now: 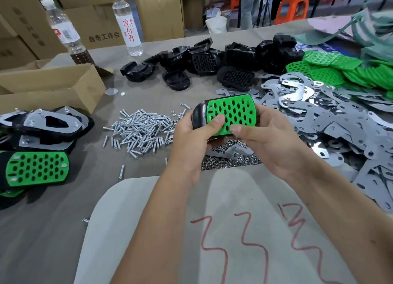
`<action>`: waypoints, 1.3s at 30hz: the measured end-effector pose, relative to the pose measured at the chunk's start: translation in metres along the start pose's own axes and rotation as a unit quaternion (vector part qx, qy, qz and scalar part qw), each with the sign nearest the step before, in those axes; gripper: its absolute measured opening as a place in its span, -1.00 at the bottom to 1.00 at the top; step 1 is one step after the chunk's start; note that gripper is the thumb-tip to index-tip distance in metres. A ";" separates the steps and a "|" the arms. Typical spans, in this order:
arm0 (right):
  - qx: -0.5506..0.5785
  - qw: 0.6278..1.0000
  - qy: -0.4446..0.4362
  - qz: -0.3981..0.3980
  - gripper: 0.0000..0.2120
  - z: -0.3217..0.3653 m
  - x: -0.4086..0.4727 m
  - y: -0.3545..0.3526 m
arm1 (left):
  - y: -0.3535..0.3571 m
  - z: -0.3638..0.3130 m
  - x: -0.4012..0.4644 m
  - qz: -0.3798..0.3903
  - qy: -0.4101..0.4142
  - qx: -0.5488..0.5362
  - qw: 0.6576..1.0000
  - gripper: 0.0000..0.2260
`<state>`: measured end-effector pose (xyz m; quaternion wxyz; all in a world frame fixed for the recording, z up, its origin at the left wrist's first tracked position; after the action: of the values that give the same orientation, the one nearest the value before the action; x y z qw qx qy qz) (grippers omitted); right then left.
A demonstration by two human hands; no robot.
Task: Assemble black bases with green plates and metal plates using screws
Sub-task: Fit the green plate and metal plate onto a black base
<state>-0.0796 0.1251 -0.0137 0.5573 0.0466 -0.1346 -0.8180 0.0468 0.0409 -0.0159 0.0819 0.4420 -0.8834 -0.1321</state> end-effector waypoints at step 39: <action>-0.026 1.000 -0.010 -0.006 -0.62 0.002 0.000 0.008 | -0.005 0.003 0.003 -0.059 -0.029 -0.066 0.996 -0.73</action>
<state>-0.0732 0.1232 -0.0094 0.5521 0.0242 -0.1186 -0.8250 0.0483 0.0363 -0.0201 0.0769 0.4825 -0.8475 -0.2075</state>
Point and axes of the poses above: each hand's wrist, its own x-axis towards the middle knuckle, its own y-axis out of the palm, z = x × y, the point moved 6 cm from there along x, towards the middle knuckle, and after that the axes turned 3 degrees about y, right-handed, at the moved point
